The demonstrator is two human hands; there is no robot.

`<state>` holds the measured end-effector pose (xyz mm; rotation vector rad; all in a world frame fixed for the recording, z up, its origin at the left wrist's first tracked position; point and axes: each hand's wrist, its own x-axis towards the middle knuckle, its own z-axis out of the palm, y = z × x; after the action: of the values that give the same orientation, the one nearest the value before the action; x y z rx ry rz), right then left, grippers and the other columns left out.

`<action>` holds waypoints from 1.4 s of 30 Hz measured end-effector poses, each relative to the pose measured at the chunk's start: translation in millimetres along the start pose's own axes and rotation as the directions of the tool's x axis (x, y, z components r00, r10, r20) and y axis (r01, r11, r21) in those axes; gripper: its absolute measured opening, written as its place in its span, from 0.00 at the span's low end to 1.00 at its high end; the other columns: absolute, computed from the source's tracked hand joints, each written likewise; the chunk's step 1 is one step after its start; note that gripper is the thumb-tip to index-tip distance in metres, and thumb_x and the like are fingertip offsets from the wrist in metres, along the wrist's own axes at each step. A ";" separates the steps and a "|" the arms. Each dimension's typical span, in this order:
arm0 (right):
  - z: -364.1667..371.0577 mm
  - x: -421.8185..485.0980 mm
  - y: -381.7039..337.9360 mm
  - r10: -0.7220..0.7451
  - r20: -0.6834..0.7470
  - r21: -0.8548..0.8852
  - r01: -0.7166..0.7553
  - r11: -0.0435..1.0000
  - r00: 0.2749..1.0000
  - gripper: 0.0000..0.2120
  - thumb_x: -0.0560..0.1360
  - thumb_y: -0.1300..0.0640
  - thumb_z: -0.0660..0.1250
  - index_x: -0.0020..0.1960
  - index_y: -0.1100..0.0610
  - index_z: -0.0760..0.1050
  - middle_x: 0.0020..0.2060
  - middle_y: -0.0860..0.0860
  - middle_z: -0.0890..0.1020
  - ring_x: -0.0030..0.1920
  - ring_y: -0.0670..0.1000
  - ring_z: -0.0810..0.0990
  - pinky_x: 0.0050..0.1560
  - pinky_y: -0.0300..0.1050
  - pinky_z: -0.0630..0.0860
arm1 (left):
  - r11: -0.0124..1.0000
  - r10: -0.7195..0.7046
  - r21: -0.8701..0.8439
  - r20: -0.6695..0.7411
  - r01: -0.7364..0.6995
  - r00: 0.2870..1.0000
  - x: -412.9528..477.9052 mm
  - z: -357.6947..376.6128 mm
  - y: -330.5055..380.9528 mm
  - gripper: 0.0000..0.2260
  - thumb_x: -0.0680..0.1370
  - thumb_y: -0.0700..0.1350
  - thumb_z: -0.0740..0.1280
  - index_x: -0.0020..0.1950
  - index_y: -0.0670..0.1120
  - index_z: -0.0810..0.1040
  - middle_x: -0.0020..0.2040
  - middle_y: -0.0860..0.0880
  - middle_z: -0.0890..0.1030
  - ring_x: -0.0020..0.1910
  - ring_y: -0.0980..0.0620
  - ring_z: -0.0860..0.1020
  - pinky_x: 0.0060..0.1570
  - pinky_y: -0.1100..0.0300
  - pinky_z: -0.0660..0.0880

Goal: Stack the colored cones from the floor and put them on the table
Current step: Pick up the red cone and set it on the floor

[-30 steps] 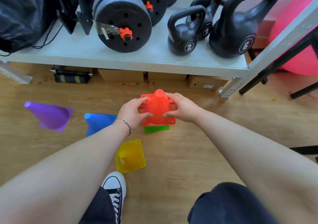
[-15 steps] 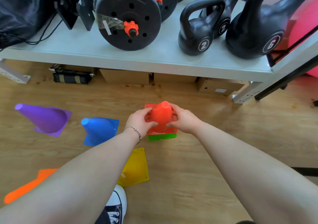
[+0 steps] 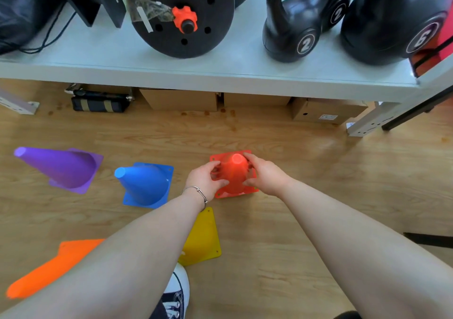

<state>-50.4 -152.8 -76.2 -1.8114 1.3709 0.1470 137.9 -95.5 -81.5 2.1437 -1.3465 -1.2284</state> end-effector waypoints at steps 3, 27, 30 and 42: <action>1.8 6.2 -0.7 -0.013 -0.008 -0.008 0.013 1.000 1.000 0.43 0.71 0.55 0.76 0.80 0.53 0.56 0.70 0.58 0.74 0.69 0.58 0.73 0.64 0.43 0.68 | 1.000 -0.004 0.008 0.004 0.004 1.000 4.1 -0.4 -2.9 0.30 0.72 0.42 0.78 0.72 0.45 0.75 0.64 0.46 0.83 0.61 0.49 0.82 0.67 0.58 0.74; -19.8 -43.2 78.8 0.084 -0.135 -0.040 -0.091 0.995 0.987 0.40 0.64 0.51 0.81 0.72 0.53 0.70 0.58 0.54 0.84 0.60 0.53 0.82 0.57 0.46 0.78 | 0.982 0.142 0.098 0.195 -0.163 0.971 11.7 74.2 36.3 0.27 0.72 0.41 0.77 0.71 0.48 0.76 0.64 0.46 0.83 0.61 0.50 0.83 0.67 0.54 0.77; -15.1 -45.3 81.4 0.121 -0.153 -0.055 -0.131 0.990 0.981 0.40 0.65 0.51 0.80 0.73 0.53 0.68 0.58 0.55 0.83 0.59 0.57 0.81 0.55 0.48 0.78 | 0.979 0.129 0.133 0.198 -0.157 0.972 11.9 80.7 38.7 0.28 0.72 0.41 0.77 0.71 0.48 0.76 0.63 0.46 0.84 0.61 0.50 0.83 0.67 0.54 0.76; -9.8 -35.1 70.1 0.146 -0.121 -0.142 -0.163 0.976 0.982 0.41 0.68 0.51 0.78 0.76 0.52 0.63 0.59 0.58 0.81 0.59 0.61 0.80 0.55 0.51 0.78 | 0.927 0.116 0.333 0.188 -0.174 0.975 8.9 71.6 42.7 0.27 0.75 0.46 0.75 0.73 0.47 0.73 0.66 0.46 0.82 0.64 0.46 0.81 0.67 0.51 0.76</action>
<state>-126.8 -136.8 -88.8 -1.8589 1.6182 0.2423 57.8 -112.9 -99.2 2.1515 -1.8831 -1.2034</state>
